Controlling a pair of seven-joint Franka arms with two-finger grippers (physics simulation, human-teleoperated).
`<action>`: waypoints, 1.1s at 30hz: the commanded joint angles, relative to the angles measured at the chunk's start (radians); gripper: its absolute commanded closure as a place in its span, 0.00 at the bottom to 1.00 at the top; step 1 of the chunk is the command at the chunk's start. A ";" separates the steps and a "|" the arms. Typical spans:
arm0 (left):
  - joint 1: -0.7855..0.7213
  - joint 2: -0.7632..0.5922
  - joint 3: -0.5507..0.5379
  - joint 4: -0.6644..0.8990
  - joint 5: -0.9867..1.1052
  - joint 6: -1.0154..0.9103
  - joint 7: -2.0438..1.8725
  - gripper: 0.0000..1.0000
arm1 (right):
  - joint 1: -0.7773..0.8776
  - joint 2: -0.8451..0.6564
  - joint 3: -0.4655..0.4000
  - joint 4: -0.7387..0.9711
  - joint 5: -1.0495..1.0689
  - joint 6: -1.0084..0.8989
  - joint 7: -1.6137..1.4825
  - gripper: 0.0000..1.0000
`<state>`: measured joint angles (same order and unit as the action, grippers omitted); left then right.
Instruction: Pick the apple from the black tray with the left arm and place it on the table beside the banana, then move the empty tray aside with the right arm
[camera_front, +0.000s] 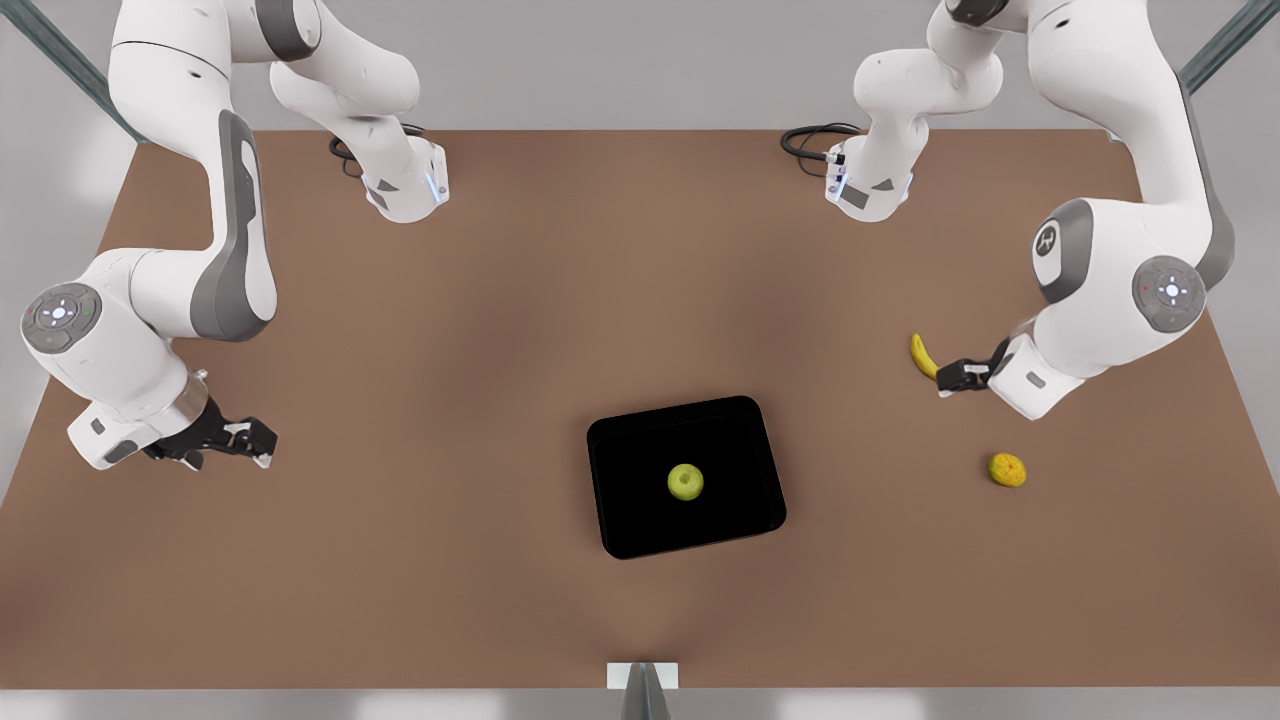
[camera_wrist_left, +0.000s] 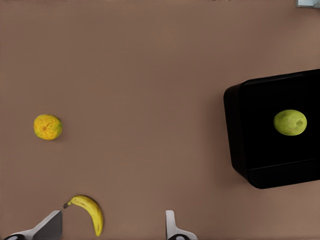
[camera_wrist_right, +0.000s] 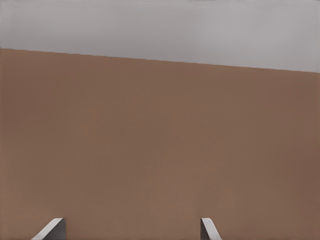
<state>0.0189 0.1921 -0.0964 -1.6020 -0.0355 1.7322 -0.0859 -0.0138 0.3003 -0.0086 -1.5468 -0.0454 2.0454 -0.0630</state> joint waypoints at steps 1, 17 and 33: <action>0.000 0.003 0.000 0.000 0.006 0.023 0.107 0.00 | 0.000 -0.001 0.001 0.001 0.001 0.013 -0.017 0.00; -0.588 0.474 -0.016 0.359 0.077 0.237 -0.933 0.00 | 0.005 0.166 0.007 0.263 0.002 -0.260 -0.021 0.00; -0.586 0.727 0.032 0.476 0.203 0.426 -0.880 0.00 | 0.006 0.171 0.009 0.263 -0.001 -0.260 -0.020 0.00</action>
<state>-0.5666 0.9153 -0.0639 -1.1268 0.1440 2.1048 -0.7301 -0.0077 0.4719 0.0000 -1.2845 -0.0462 1.7912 -0.0786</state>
